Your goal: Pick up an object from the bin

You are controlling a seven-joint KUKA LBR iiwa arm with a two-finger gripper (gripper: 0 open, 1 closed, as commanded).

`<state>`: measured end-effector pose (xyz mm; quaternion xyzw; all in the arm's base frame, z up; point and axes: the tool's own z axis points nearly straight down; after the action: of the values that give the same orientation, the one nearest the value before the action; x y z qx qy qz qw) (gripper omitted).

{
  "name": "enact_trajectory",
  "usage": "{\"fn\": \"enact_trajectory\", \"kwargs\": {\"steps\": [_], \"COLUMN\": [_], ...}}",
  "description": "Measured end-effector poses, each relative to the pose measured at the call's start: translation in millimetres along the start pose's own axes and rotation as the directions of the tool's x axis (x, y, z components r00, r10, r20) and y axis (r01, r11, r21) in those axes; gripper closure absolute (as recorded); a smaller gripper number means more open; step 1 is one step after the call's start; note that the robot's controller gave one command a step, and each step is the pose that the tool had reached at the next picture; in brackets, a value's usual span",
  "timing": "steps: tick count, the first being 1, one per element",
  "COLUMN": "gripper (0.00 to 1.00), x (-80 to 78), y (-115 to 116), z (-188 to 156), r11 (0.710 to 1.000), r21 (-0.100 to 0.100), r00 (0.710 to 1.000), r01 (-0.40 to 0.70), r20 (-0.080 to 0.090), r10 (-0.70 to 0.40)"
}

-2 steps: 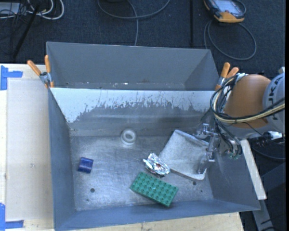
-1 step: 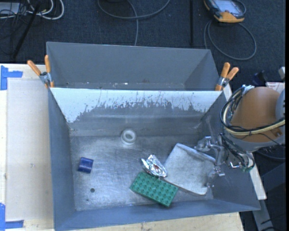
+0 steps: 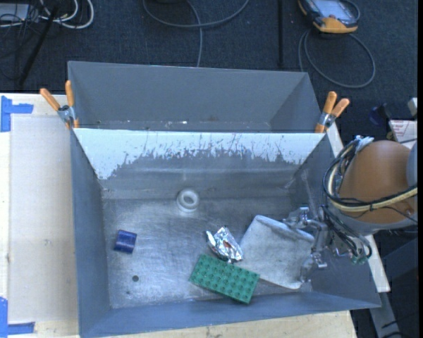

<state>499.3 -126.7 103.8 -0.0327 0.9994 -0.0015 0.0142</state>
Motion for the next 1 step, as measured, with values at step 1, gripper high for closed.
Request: {"fn": "enact_trajectory", "kwargs": {"steps": [1], "gripper": [0.0], "x": [-1.6], "y": [19.0], "z": [16.9], "r11": [0.999], "r21": [0.005], "r00": [0.999], "r01": [-0.034], "r20": [0.008], "r10": [0.034]}}
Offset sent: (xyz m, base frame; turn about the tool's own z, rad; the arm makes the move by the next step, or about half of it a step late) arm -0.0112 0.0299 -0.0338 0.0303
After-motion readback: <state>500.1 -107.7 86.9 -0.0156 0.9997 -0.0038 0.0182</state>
